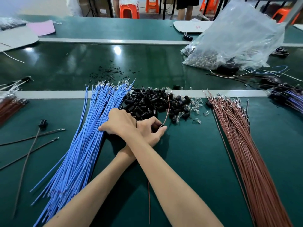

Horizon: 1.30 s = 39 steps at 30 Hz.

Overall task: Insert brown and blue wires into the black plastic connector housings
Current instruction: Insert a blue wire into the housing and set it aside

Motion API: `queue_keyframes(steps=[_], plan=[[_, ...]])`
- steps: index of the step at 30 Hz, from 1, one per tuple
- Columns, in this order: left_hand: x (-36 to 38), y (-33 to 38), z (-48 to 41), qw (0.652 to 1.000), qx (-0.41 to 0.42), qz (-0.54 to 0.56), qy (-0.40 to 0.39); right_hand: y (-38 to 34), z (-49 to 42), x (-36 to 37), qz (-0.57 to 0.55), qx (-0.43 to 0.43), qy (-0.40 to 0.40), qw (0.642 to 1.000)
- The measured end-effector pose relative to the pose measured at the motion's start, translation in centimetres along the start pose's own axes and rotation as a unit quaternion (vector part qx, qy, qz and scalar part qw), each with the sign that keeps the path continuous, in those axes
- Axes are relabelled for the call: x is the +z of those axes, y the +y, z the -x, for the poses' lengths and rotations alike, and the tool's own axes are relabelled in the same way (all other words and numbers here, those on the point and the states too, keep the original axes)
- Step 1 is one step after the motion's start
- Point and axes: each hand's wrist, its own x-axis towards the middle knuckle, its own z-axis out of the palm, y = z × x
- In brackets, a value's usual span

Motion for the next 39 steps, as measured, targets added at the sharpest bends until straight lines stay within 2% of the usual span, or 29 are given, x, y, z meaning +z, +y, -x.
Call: queue_keyframes(steps=[9,14,16,19,21,23,25,29,33,35,39], plan=[[-0.1,-0.9,-0.1,1.0,0.004,-0.003,-0.02,0.1,-0.3,0.0,-0.071,-0.016,0.031,0.997],[-0.4,-1.0,-0.4,0.999,-0.011,0.001,-0.049,0.1,0.0,-1.0,-0.239,-0.028,0.058,0.969],[-0.8,-1.1,-0.3,0.998,-0.014,0.016,-0.066,0.1,0.1,-1.7,-0.343,-0.027,0.074,0.936],[-2.0,-1.1,0.1,0.994,-0.014,0.054,-0.091,0.4,0.1,-3.3,-0.53,-0.056,0.112,0.839],[-3.0,-1.1,0.1,0.993,-0.018,0.072,-0.087,1.5,0.1,-5.0,-0.589,-0.075,0.156,0.789],[-3.9,-0.7,-0.1,0.989,-0.018,0.099,-0.106,3.2,0.1,-6.7,-0.618,-0.089,0.196,0.756],[-4.7,-0.5,-0.4,0.978,-0.044,0.165,-0.122,5.4,0.2,-8.1,-0.619,-0.091,0.238,0.743],[-5.8,-1.0,-0.8,0.962,-0.079,0.24,-0.108,9.3,0.7,-8.8,-0.574,-0.062,0.318,0.752],[-5.7,-1.0,-0.5,0.962,-0.067,0.245,-0.103,11.6,1.0,-8.1,-0.503,-0.069,0.446,0.738],[-5.6,-1.0,-0.3,0.967,-0.051,0.226,-0.102,12.0,0.9,-7.6,-0.44,-0.069,0.494,0.746],[-6.0,-1.3,-0.3,0.976,-0.019,0.186,-0.112,12.5,0.4,-7.0,-0.376,-0.034,0.527,0.761]])
